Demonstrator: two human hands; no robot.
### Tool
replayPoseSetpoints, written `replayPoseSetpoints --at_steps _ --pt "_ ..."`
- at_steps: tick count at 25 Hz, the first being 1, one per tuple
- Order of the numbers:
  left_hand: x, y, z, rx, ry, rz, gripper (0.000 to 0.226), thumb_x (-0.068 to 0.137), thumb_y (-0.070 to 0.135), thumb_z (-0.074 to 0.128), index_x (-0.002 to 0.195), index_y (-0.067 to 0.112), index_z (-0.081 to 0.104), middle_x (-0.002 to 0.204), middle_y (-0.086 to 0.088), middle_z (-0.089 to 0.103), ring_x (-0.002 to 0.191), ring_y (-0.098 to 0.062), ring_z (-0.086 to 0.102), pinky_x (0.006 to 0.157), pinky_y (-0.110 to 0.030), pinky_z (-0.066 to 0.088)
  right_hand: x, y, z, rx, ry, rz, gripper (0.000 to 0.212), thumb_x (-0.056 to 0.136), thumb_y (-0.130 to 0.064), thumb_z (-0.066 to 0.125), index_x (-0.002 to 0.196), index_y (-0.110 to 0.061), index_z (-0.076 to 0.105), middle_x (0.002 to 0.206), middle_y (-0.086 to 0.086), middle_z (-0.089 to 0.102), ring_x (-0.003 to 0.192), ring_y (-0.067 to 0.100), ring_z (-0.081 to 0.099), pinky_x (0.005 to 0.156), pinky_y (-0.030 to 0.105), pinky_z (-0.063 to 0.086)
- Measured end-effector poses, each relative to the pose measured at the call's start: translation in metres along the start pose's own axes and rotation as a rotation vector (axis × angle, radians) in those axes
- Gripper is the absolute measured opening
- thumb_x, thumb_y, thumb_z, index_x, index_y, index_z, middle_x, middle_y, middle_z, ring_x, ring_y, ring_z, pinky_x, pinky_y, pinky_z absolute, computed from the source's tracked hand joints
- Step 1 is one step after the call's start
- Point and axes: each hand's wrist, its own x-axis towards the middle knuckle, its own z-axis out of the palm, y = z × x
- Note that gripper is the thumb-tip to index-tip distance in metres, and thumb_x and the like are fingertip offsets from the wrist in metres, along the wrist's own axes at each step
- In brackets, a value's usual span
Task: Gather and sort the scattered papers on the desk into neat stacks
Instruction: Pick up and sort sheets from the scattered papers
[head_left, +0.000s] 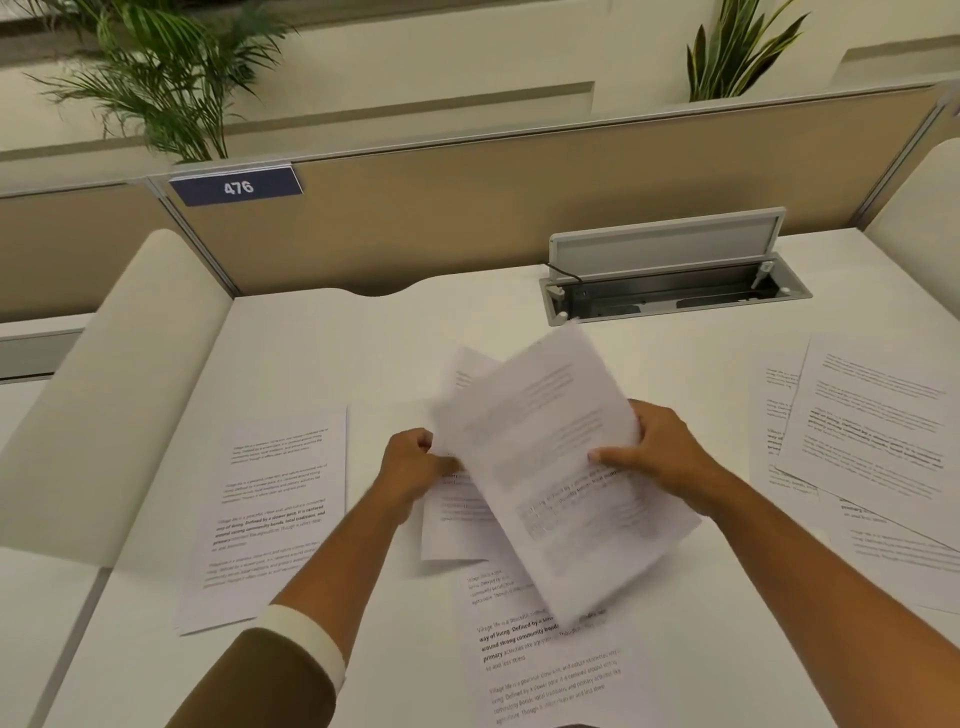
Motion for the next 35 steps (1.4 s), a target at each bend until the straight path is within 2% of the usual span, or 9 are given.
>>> replayPoseSetpoints --at_steps 3,7,10,15,18,23,28,32,35 --pt "-0.028 -0.01 -0.006 -0.146 0.023 -0.026 0.038 0.073 0.008 0.097 0.1 0.011 0.07 0.093 0.001 0.081 0.071 -0.014 0.082 0.054 -0.025 0.062 0.0 0.017 0.011 0.243 0.13 0.131 0.044 0.077 -0.018 0.093 0.116 -0.022 0.072 0.113 -0.005 0.081 0.097 0.017 0.079 0.082 0.038 0.066" --pt "-0.073 -0.042 0.002 -0.083 0.027 0.004 0.041 0.077 0.02 0.097 0.109 0.017 0.073 0.106 0.001 0.082 0.081 -0.012 0.081 0.063 -0.027 0.065 -0.008 0.044 0.038 0.218 0.14 0.308 0.057 0.076 -0.017 0.094 0.124 -0.016 0.064 0.121 0.004 0.076 0.1 0.022 0.077 0.089 0.044 0.064" --pt "-0.105 -0.063 0.018 0.057 0.002 -0.007 0.042 0.083 0.031 0.092 0.119 0.021 0.072 0.112 0.006 0.078 0.093 -0.015 0.078 0.08 -0.037 0.066 -0.02 0.053 0.062 -0.032 0.141 0.355 0.084 0.075 -0.03 0.095 0.144 -0.012 0.051 0.138 0.006 0.063 0.115 0.024 0.065 0.096 0.038 0.054" --pt "-0.141 -0.073 0.039 0.346 0.099 -0.001 0.029 0.096 0.049 0.074 0.096 0.022 0.064 0.104 0.0 0.067 0.087 -0.013 0.064 0.07 -0.028 0.053 -0.037 0.051 0.078 -0.665 0.2 0.278 0.101 0.08 -0.063 0.079 0.157 -0.015 0.035 0.157 0.011 0.039 0.143 0.033 0.039 0.109 0.05 0.042" --pt "-0.161 -0.073 0.055 0.253 0.084 0.032 0.033 0.097 0.043 0.074 0.122 0.021 0.071 0.125 0.001 0.061 0.114 -0.017 0.064 0.092 -0.028 0.059 -0.055 0.055 0.085 -0.904 0.051 0.204 0.1 0.079 -0.078 0.067 0.154 -0.02 0.036 0.158 0.007 0.035 0.142 0.03 0.038 0.107 0.047 0.043" --pt "-0.174 -0.068 0.073 -0.076 0.016 -0.038 0.026 0.098 0.035 0.075 0.119 0.043 0.062 0.11 0.029 0.064 0.086 0.008 0.066 0.052 -0.005 0.052 -0.073 0.064 0.097 -1.025 0.039 0.136 0.1 0.082 -0.083 0.055 0.158 -0.022 0.031 0.163 0.005 0.027 0.146 0.027 0.033 0.108 0.049 0.039" --pt "-0.149 -0.053 0.069 -0.408 0.066 -0.193 0.026 0.093 0.011 0.08 0.117 0.02 0.078 0.106 0.002 0.085 0.086 -0.019 0.083 0.07 -0.035 0.068 -0.076 0.067 0.096 -1.057 0.024 0.121 0.101 0.079 -0.086 0.052 0.157 -0.025 0.032 0.163 0.004 0.027 0.147 0.026 0.032 0.11 0.051 0.035" --pt "-0.127 -0.039 0.064 -0.448 0.043 -0.208 0.033 0.089 0.002 0.082 0.119 0.013 0.073 0.106 -0.004 0.084 0.086 -0.026 0.083 0.063 -0.033 0.065 -0.076 0.069 0.095 -1.041 0.021 0.104 0.097 0.077 -0.088 0.051 0.154 -0.031 0.039 0.158 0.0 0.033 0.144 0.024 0.034 0.11 0.05 0.032" --pt "-0.122 -0.031 0.067 -0.33 0.035 -0.165 0.049 0.086 -0.001 0.083 0.128 0.009 0.06 0.122 -0.007 0.074 0.103 -0.027 0.076 0.075 -0.038 0.065 -0.07 0.073 0.09 -0.931 0.049 0.118 0.098 0.079 -0.086 0.055 0.157 -0.03 0.036 0.157 0.0 0.036 0.143 0.025 0.037 0.11 0.05 0.033"
